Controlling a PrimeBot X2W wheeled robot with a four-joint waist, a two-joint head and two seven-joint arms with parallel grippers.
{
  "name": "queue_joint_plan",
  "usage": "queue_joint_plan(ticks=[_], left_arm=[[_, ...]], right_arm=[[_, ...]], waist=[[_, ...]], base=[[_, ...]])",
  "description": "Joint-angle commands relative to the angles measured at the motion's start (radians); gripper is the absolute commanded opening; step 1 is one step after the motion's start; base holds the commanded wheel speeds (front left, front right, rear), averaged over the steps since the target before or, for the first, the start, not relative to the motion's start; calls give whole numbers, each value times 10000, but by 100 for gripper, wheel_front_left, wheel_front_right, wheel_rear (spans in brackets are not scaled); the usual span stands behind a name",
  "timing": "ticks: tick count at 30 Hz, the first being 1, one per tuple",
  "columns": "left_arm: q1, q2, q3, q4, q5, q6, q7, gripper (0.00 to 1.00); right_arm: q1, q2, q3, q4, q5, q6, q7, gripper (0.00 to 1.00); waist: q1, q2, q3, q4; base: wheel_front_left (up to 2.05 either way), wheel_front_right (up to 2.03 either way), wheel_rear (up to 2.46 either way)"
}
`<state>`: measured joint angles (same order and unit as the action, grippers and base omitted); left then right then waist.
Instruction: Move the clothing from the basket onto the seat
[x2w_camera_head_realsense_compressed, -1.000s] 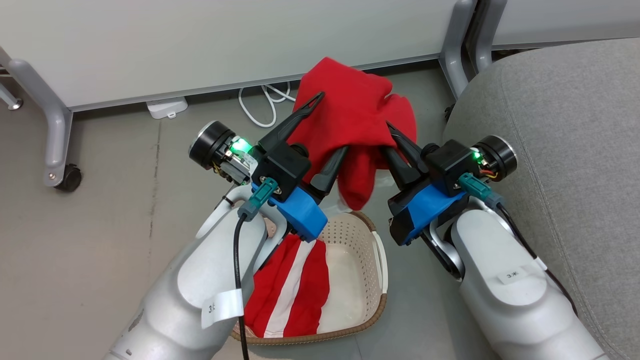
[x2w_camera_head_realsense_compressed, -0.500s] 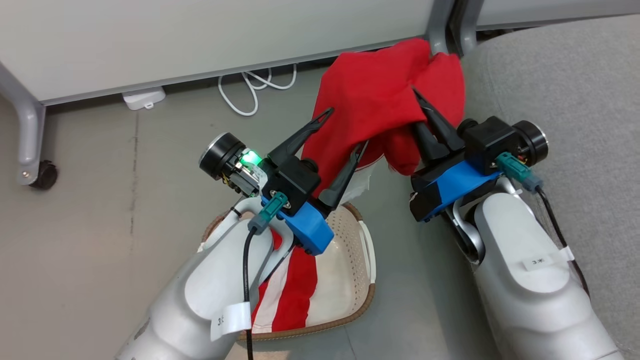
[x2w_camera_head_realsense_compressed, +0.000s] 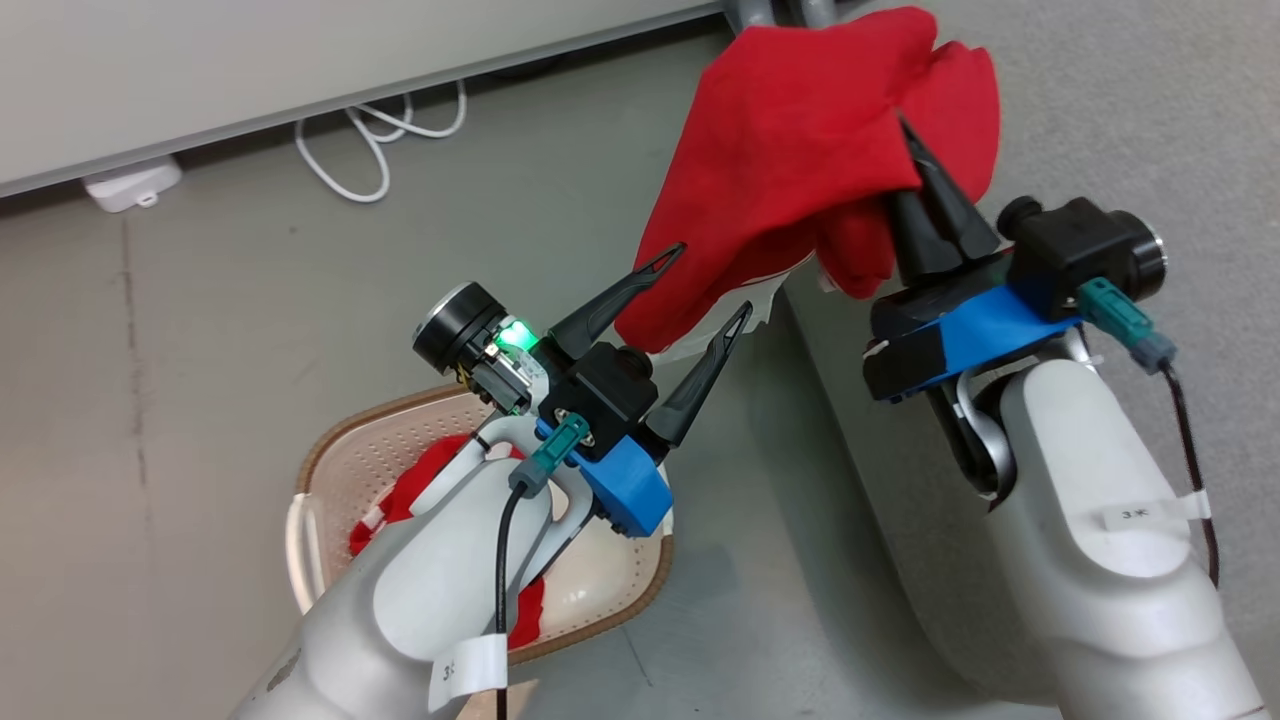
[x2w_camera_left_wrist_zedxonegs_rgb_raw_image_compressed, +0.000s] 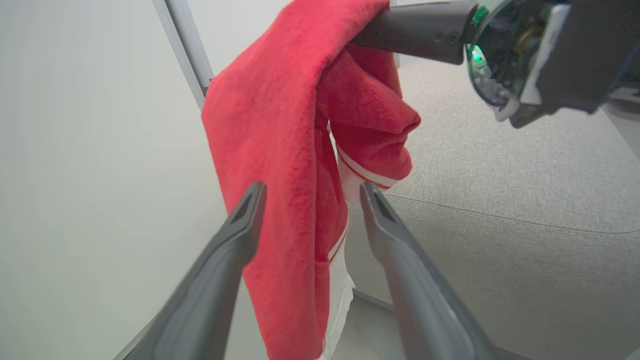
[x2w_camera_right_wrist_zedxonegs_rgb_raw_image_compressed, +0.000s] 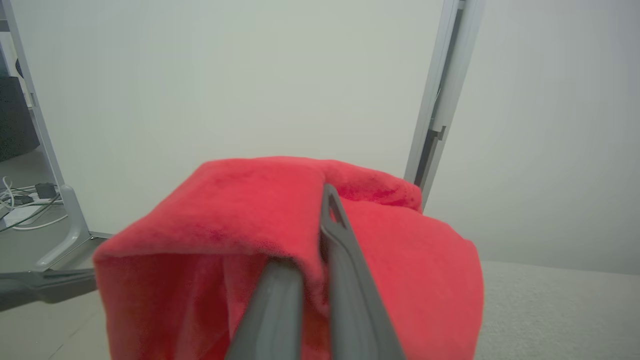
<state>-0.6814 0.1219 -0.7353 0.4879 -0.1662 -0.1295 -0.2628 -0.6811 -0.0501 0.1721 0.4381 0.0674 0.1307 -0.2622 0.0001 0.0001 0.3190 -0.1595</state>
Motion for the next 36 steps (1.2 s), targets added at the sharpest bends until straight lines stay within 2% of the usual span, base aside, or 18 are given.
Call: queue_joint_plan(ticks=[1, 14, 25, 36], left_arm=[[33, 96, -64, -42, -10, -14, -31, 100], [-98, 490, -681, -507, -195, -15, -30, 100], [-325, 604, -1418, -526, -371, -15, -31, 100], [-421, 612, -1680, -514, -511, -15, -31, 100]], right_arm=[[175, -5, -150, -151, -13, 1, -42, 0], [1034, -5, -2094, -1413, 91, 1, -43, 0], [1584, -2, -3137, -2246, 424, 1, -42, 0], [2374, -2, -3755, -2672, 619, 3, -42, 0]], waist=[[-1, -1, 216, -323], [-1, -1, 708, -1601], [-1, -1, 1137, -2638], [-1, -1, 1283, -3007]], base=[[0, 0, 0], [0, 0, 0], [0, 0, 0], [0, 0, 0]])
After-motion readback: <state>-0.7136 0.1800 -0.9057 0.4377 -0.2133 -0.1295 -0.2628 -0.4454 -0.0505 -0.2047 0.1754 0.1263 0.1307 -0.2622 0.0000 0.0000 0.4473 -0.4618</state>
